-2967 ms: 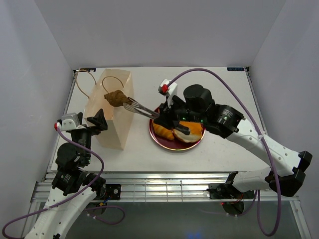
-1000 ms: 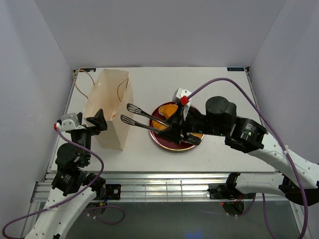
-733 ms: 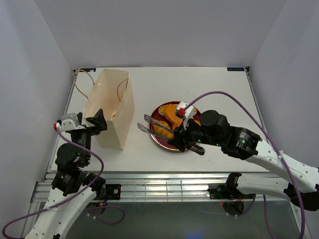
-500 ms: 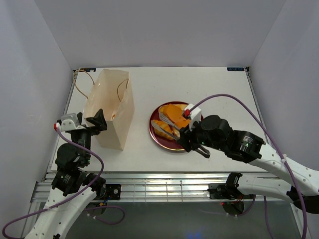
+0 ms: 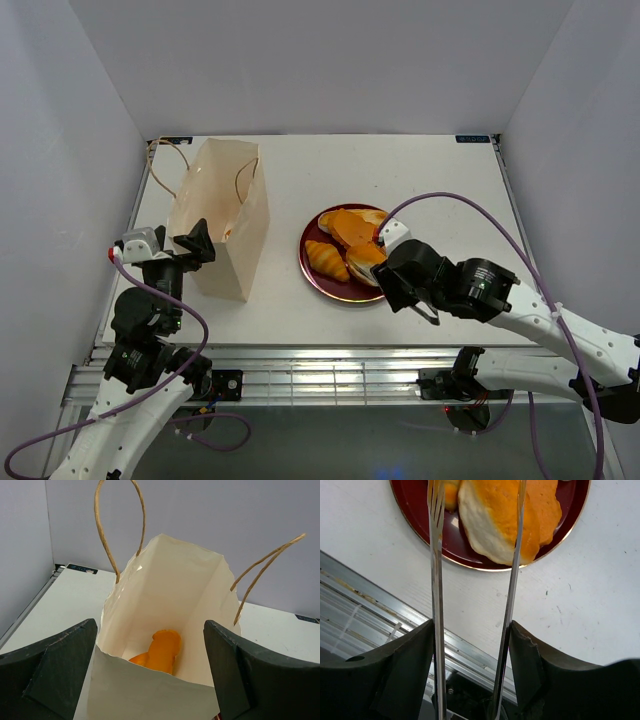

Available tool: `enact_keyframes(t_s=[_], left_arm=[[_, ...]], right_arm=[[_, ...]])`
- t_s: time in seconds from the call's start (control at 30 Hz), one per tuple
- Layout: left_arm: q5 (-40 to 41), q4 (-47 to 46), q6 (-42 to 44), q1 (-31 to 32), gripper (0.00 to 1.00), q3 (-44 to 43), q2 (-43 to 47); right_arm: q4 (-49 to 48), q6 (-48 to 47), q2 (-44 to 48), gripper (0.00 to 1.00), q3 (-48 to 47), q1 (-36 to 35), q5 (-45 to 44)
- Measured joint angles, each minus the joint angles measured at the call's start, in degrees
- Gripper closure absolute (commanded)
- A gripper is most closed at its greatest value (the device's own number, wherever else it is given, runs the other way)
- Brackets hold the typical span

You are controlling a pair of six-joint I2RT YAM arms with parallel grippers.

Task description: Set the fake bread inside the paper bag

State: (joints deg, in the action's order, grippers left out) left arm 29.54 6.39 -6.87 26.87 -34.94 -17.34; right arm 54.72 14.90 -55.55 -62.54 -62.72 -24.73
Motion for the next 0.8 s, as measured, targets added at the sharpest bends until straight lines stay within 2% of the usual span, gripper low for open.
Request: enact_keyframes(t_s=[0.37,0.8], left_arm=[[-0.4,0.0,0.0,0.0,0.02,0.0,0.0],[-0.7,0.0,0.0,0.0,0.02,0.0,0.0]], right_arm=[[5.2,1.2,-2.2,0.31,-0.5,0.0,-5.0],[3.0,-0.4,-3.0,0.26,-0.3,0.3,-5.3]])
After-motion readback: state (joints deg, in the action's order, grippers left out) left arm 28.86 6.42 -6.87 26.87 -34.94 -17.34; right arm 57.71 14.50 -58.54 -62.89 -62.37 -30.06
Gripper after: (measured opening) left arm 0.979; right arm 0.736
